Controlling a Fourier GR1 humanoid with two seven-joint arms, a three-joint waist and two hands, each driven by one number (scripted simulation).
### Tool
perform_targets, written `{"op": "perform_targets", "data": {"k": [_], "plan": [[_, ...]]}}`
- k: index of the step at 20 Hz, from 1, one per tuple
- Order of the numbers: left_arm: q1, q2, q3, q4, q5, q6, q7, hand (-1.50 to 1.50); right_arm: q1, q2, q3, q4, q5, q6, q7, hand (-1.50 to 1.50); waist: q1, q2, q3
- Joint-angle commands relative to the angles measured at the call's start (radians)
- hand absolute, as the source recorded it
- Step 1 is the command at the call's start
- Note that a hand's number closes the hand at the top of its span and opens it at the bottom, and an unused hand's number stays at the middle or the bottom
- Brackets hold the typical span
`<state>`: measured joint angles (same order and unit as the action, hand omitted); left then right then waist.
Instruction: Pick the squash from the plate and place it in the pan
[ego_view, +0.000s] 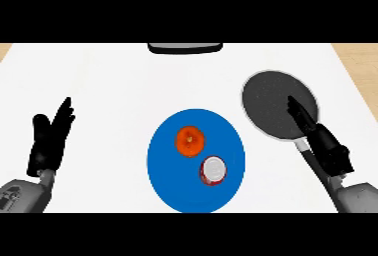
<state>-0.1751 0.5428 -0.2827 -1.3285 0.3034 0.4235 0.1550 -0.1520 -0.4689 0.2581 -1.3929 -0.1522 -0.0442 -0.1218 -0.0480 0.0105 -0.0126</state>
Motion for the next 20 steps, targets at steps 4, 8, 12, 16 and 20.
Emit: {"op": "perform_targets", "data": {"k": [4,8,12,16,20], "plan": [[-0.031,-0.135,-0.053,-0.127,-0.001,-0.05,-0.169,0.0,-0.045,0.186,-0.036,-0.141,-0.01,-0.195,-0.016,1.5,0.039,-0.02,0.011],[-0.032,-0.174,-0.067,-0.179,0.032,-0.077,-0.196,0.0,0.013,0.223,-0.099,-0.133,0.132,-0.513,0.115,1.5,-0.015,-0.034,0.005],[0.054,-0.226,-0.123,-0.233,0.01,-0.079,-0.27,0.0,0.202,0.336,0.135,-0.371,0.319,-0.657,0.136,-1.5,0.018,-0.026,0.009],[0.09,-0.201,-0.107,-0.25,0.004,-0.098,-0.296,0.0,0.31,0.229,0.259,-0.503,0.584,-0.706,0.332,-1.5,0.028,-0.022,0.008],[0.127,-0.217,-0.134,-0.251,-0.02,-0.111,-0.32,0.0,0.257,0.133,0.243,-0.621,0.719,-0.544,0.606,-1.5,0.039,-0.016,0.009]]}}
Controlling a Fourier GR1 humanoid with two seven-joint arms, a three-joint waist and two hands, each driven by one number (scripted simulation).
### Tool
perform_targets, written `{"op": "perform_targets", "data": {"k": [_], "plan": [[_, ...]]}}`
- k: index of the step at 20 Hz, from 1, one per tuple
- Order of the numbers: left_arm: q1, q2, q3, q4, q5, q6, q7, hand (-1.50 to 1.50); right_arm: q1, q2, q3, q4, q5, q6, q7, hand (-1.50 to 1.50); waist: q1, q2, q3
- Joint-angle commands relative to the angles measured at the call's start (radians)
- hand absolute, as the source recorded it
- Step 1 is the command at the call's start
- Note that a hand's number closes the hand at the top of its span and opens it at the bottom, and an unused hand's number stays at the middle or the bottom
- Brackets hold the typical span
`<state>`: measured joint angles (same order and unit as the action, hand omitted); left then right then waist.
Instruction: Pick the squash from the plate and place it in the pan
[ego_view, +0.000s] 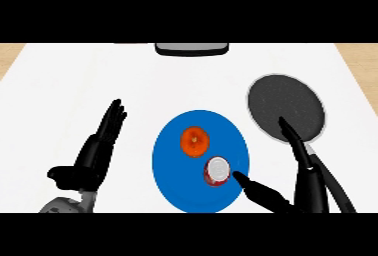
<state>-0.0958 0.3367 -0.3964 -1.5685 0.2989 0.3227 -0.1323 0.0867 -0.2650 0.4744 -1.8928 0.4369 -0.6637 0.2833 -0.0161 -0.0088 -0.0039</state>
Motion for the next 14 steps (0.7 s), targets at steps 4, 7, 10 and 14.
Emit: {"op": "perform_targets", "data": {"k": [4,7,10,14], "plan": [[0.012,-0.008,0.006,-0.01,-0.004,-0.033,-0.018,0.0,-0.104,-0.029,0.087,-0.136,0.27,0.242,0.44,-1.5,0.019,0.005,0.0],[-0.031,-0.011,0.033,0.035,0.0,-0.05,-0.021,0.0,-0.236,0.027,0.103,-0.079,0.274,0.379,0.603,-1.5,0.022,0.009,0.0],[-0.02,-0.038,0.006,0.031,-0.029,-0.031,-0.03,0.0,-0.343,0.017,0.066,0.006,0.201,0.521,0.673,-1.5,0.029,0.011,0.002],[0.003,-0.025,0.004,0.004,-0.022,-0.054,-0.026,0.0,-0.463,0.053,0.093,0.132,0.144,0.689,0.761,-1.5,0.042,0.012,0.002]]}}
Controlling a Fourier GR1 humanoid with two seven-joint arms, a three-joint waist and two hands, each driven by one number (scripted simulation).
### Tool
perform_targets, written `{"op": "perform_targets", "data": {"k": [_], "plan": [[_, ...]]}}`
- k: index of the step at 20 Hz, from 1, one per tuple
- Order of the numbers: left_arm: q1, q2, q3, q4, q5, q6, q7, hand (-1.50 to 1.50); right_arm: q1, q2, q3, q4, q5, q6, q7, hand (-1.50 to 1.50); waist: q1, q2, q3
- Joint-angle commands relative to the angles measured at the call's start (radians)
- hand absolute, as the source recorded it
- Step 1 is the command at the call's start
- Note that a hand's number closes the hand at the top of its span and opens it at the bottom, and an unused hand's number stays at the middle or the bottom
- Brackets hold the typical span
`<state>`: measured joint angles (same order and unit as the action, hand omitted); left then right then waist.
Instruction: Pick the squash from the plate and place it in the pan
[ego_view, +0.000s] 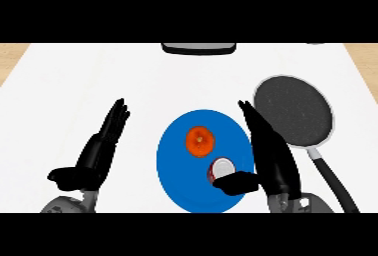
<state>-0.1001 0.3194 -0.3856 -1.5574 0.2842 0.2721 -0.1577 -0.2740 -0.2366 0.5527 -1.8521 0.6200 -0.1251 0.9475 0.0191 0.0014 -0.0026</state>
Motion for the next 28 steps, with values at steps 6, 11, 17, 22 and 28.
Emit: {"op": "perform_targets", "data": {"k": [6,11,17,22,28], "plan": [[-0.036,-0.05,0.001,0.072,-0.026,-0.017,-0.02,0.0,-0.219,0.158,0.038,0.385,-0.002,0.193,0.114,-1.5,-0.005,0.004,0.002],[0.025,-0.059,0.022,0.0,-0.051,-0.026,-0.002,0.0,-0.216,0.233,0.041,0.387,0.034,0.191,0.16,-1.5,-0.013,-0.002,0.003],[0.034,-0.088,0.058,-0.005,-0.089,-0.037,0.018,0.0,-0.141,0.221,-0.006,0.379,0.063,0.225,0.096,-1.5,-0.018,-0.002,0.003],[-0.022,-0.12,0.085,0.005,-0.137,-0.037,0.067,0.0,-0.182,0.236,0.028,0.422,0.067,0.133,0.113,-1.5,-0.017,-0.002,0.003],[0.101,-0.134,0.084,-0.03,-0.145,-0.092,0.024,0.0,-0.193,0.236,0.033,0.548,0.042,0.018,0.029,-1.5,-0.011,-0.001,0.003]]}}
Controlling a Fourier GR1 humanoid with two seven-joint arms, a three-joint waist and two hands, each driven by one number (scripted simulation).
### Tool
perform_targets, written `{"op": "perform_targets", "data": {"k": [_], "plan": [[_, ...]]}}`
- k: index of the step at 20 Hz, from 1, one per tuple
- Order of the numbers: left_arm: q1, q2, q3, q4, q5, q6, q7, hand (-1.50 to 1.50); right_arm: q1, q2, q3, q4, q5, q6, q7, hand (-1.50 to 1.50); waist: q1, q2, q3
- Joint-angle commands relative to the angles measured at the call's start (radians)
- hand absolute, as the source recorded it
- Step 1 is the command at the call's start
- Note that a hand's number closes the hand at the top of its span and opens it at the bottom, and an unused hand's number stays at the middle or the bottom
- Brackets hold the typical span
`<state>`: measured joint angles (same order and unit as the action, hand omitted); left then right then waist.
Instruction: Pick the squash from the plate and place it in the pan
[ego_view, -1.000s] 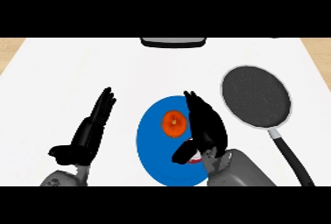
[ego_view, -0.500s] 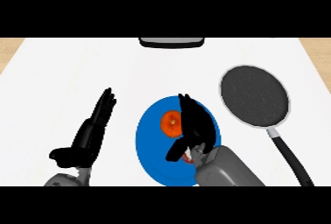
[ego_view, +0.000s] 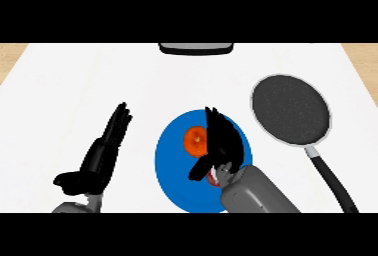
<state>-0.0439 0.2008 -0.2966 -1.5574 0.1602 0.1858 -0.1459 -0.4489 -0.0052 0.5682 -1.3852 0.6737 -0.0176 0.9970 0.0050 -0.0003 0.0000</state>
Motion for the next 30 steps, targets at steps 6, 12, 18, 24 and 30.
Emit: {"op": "perform_targets", "data": {"k": [6,12,18,24,30], "plan": [[0.006,-0.027,0.049,0.019,-0.03,-0.064,-0.008,0.0,-0.083,0.005,-0.068,0.221,-0.06,-0.054,-0.075,-1.5,0.003,0.001,0.0],[-0.01,-0.072,0.03,0.021,-0.063,-0.026,0.025,0.0,-0.068,-0.005,-0.013,0.234,-0.058,0.072,-0.144,1.5,-0.001,0.0,0.0],[0.041,-0.07,0.012,-0.055,-0.088,-0.041,0.046,0.0,-0.131,0.004,0.061,0.352,-0.07,-0.032,-0.143,1.5,0.01,0.001,0.0],[0.062,-0.082,0.029,-0.068,-0.081,-0.058,0.049,0.0,-0.123,0.004,0.041,0.334,0.072,-0.093,-0.17,1.5,0.004,0.0,0.0],[-0.014,-0.064,0.109,-0.014,-0.057,-0.086,0.059,0.0,-0.068,0.005,0.122,0.088,0.207,-0.097,-0.034,1.5,-0.006,-0.003,0.0]]}}
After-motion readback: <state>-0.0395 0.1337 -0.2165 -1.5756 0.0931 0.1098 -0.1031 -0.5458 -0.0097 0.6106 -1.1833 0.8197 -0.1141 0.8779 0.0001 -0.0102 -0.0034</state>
